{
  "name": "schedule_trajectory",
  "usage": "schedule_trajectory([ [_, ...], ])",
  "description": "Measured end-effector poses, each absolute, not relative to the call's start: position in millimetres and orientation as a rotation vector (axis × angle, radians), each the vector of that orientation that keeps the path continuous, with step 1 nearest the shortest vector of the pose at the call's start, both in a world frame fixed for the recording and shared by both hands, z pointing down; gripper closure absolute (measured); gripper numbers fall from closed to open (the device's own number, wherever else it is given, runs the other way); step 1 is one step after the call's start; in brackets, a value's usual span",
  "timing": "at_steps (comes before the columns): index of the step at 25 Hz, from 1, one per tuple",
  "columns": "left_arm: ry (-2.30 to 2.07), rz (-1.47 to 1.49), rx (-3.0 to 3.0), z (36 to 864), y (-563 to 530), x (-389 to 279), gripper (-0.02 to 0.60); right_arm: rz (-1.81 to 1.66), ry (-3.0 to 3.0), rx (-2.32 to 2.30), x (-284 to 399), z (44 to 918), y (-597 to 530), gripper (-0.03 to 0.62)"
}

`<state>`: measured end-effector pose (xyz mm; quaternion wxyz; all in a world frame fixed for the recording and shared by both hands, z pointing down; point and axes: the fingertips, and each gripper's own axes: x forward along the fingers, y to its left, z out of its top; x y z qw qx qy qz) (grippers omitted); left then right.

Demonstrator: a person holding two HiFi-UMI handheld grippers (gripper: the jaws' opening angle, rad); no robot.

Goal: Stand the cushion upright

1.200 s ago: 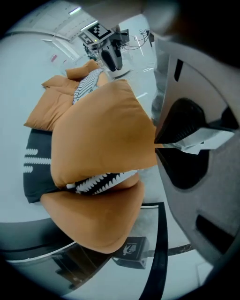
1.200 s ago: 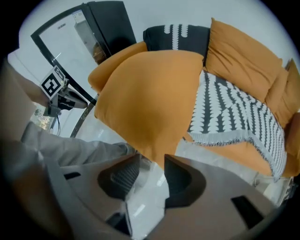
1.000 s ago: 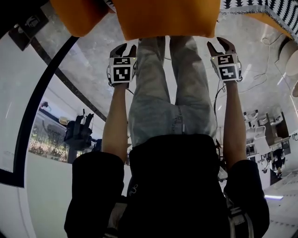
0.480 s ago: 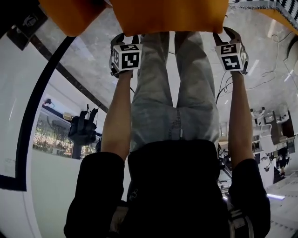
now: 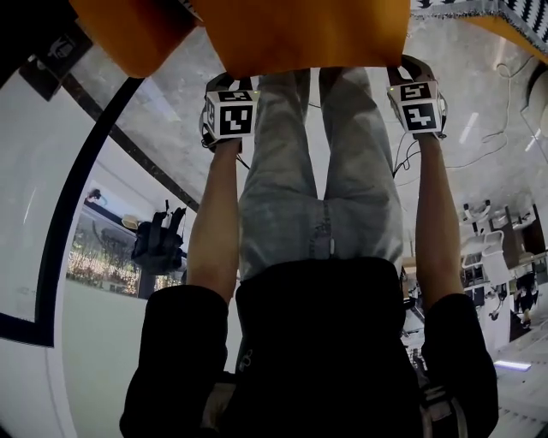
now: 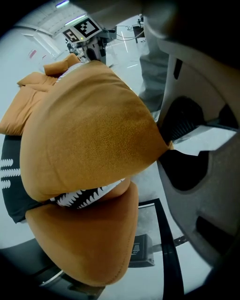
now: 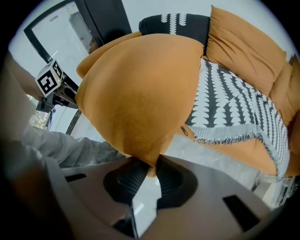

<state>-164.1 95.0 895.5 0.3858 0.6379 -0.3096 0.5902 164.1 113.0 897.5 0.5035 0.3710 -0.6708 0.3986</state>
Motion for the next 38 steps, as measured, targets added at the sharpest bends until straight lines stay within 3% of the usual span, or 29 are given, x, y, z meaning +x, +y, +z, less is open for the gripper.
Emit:
schedule_trajectory([
  [38,-1.057,1.110,1.725,634,-25,-154,0.535,1.098,-1.733,1.235,171,656,6,0.553],
])
